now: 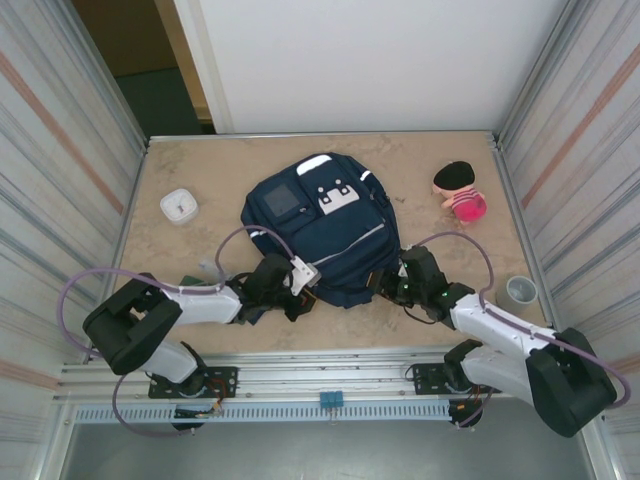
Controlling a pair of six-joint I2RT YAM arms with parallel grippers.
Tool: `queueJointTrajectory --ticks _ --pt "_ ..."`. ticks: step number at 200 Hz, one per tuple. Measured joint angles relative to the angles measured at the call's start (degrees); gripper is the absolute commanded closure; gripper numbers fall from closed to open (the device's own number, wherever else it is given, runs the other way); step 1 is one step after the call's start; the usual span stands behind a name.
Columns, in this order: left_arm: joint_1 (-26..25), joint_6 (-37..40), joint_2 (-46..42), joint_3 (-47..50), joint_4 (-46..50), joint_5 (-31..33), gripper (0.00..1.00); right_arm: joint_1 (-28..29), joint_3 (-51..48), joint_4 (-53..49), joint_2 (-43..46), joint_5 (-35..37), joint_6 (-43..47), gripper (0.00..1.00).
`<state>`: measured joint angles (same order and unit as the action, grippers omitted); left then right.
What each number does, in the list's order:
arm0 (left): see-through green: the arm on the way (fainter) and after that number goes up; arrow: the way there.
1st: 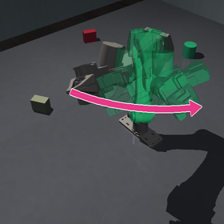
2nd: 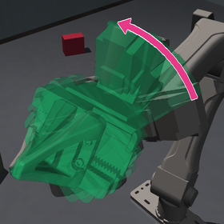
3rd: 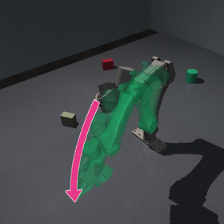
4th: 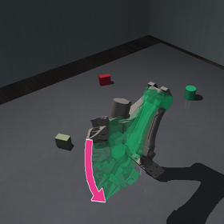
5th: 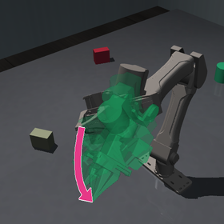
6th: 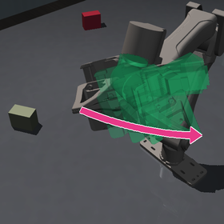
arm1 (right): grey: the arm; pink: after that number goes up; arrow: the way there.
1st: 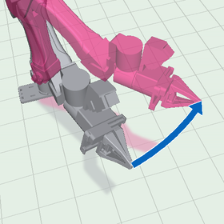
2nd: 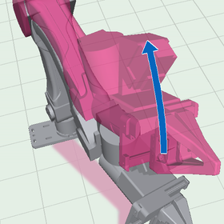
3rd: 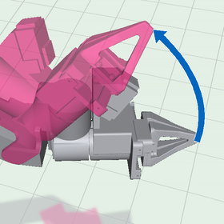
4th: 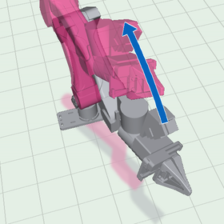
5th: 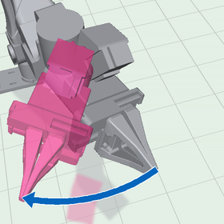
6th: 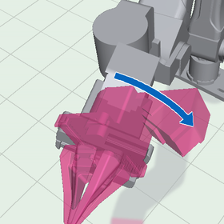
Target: Pack the student bag
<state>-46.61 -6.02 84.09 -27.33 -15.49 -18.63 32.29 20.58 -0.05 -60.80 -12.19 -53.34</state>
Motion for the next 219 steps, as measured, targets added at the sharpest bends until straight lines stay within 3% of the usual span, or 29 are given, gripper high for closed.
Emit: queueJointTrajectory --ticks 100,126,140,174,219 --pt "-9.2 0.0 1.1 -9.9 7.5 -2.4 1.00 4.2 -1.0 7.6 -3.8 2.3 -2.3 0.72" --pt "-10.2 0.0 3.4 -11.9 8.2 -1.7 0.99 4.2 -1.0 7.9 -4.0 2.2 -2.5 0.66" --pt "-10.4 0.0 4.0 -12.2 8.3 -0.9 0.89 3.9 -1.0 7.1 -3.2 1.7 -2.2 0.56" --pt "-11.3 3.8 2.6 -12.8 11.1 0.2 0.47 1.2 -0.2 0.2 4.2 -1.1 1.6 0.43" --pt "-9.7 15.6 -12.7 -10.4 17.6 5.1 0.25 4.4 7.5 -13.9 14.9 -1.0 12.5 0.39"
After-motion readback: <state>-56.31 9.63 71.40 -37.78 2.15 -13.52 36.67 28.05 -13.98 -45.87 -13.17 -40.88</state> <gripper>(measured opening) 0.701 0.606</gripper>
